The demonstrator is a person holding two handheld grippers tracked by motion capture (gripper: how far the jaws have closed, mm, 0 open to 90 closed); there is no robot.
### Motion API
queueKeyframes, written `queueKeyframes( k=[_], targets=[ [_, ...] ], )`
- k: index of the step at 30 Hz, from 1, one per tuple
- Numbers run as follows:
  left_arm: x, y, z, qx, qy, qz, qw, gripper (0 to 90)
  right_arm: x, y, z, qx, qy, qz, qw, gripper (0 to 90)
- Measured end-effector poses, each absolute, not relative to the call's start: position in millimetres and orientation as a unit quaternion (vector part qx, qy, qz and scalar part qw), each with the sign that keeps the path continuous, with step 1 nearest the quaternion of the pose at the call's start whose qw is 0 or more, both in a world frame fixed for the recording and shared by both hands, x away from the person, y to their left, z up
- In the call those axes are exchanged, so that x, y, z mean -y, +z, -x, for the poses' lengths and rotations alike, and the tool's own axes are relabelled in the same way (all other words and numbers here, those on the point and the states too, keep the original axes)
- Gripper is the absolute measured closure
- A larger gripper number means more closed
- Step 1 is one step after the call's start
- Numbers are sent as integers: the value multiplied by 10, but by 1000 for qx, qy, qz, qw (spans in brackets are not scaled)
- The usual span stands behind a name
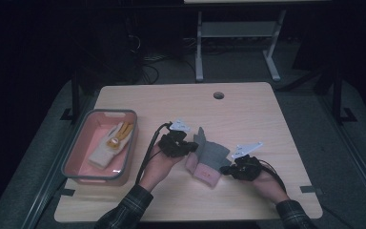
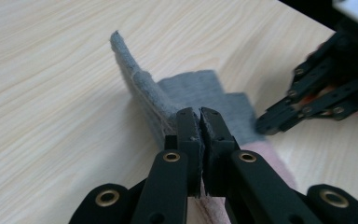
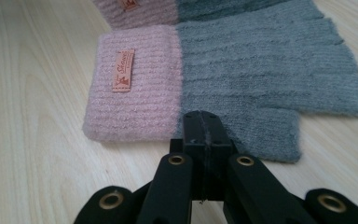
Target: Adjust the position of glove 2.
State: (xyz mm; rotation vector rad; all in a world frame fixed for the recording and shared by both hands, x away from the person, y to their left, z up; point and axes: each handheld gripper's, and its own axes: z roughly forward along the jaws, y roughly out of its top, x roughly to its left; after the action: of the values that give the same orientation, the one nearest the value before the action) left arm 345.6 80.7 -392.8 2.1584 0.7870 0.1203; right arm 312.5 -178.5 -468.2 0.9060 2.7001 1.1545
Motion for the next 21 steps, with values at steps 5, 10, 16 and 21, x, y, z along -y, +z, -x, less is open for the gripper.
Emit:
queueKeyframes(
  k=[5,10,16,21],
  targets=[
    [-707,-3923,-3422,-297,41,-866,401,871,1703,-4680,-3151,-879,376,-292,30,900],
    [-651,-3949,-3398,-292,37,-871,394,872,1601,-4684,-3181,-880,378,-286,27,900],
    [-618,-4043,-3381,-293,29,-876,383,872,1445,-4685,-3215,-882,380,-278,26,900],
    [-592,-4135,-3359,-294,21,-879,375,872,1368,-4691,-3237,-882,382,-276,25,900]
  ],
)
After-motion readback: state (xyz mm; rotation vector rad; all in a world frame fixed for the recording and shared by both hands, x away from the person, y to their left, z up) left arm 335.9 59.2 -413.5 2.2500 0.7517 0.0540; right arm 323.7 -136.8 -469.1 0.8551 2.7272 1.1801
